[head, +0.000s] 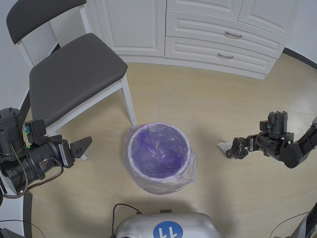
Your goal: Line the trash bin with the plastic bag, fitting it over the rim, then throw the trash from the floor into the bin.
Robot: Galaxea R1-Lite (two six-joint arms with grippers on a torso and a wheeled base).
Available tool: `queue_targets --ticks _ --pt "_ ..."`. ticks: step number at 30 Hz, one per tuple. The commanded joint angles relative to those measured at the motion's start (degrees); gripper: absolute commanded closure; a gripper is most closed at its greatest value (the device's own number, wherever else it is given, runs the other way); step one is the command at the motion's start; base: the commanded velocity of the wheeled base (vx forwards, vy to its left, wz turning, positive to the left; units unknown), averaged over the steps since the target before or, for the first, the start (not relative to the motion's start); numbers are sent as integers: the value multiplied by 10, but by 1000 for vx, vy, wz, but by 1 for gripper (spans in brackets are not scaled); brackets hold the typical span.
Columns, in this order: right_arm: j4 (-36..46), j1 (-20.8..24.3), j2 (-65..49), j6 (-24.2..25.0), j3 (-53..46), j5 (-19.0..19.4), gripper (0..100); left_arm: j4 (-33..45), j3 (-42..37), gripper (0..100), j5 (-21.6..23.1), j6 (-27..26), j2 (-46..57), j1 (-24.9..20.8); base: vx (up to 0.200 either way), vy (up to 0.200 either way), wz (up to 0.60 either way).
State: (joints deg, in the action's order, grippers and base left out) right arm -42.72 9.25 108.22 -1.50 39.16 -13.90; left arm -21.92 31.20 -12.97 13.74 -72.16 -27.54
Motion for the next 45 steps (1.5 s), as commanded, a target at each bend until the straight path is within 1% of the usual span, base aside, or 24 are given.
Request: queue_targets --ticks 1,3,5,7,9,12,13,15,16,17,18,20,21,22,23,25,28,31,37,44,45 --pt "-11 -27 67 -9 6 1 0 -10 -10 0 1 -14 3 20 0 0 0" --pt "-16 -28 74 -8 7 1 0 -10 -8 0 1 -25 -2 24 0 0 0" --pt "-42 -27 80 -10 2 4 0 -11 -10 0 1 -35 -9 24 0 0 0" --pt "-85 -17 70 -23 -15 -5 0 -17 -12 0 0 -42 -15 25 0 0 0" --pt "-141 -6 41 -66 -50 -7 0 -32 -18 0 -2 -49 -16 25 0 0 0" --pt "-219 -8 32 -127 -90 0 0 -55 -32 0 -3 -62 -16 25 0 0 0" --pt "-243 -10 39 -137 -95 2 0 -60 -36 0 -3 -66 -16 25 0 0 0" --pt "-303 -14 76 -142 -94 7 0 -72 -42 0 -3 -76 -17 25 0 0 0" --pt "-314 -15 82 -142 -92 8 0 -73 -43 0 -3 -78 -17 25 0 0 0" --pt "-361 -30 122 -146 -82 17 0 -78 -48 0 -3 -82 -18 25 0 0 0" --pt "-389 -42 154 -147 -72 29 0 -82 -51 0 -4 -85 -18 24 0 0 0" --pt "-396 -46 165 -147 -67 34 0 -83 -51 0 -4 -85 -18 25 0 0 0" --pt "-409 -62 206 -146 -44 62 0 -88 -53 0 -4 -85 -20 25 0 0 0" --pt "-410 -68 221 -146 -36 72 0 -90 -54 0 -4 -85 -20 25 0 0 0" --pt "-410 -69 223 -146 -34 74 0 -91 -54 0 -4 -85 -20 25 0 0 0" --pt "-417 -78 269 -142 -3 90 0 -105 -62 0 -3 -86 -21 25 0 0 0" --pt "-417 -79 296 -135 19 92 0 -114 -66 0 -3 -86 -21 25 0 0 0" --pt "-409 -78 324 -118 41 92 0 -115 -65 0 -3 -86 -23 25 0 0 0" --pt "-408 -82 367 -116 79 92 0 -118 -66 0 -3 -86 -26 25 0 0 0" --pt "-395 -88 384 -112 96 92 0 -119 -67 0 -3 -86 -26 24 0 0 0" --pt "-381 -89 394 -102 109 92 0 -119 -68 0 -3 -86 -28 24 0 0 0"
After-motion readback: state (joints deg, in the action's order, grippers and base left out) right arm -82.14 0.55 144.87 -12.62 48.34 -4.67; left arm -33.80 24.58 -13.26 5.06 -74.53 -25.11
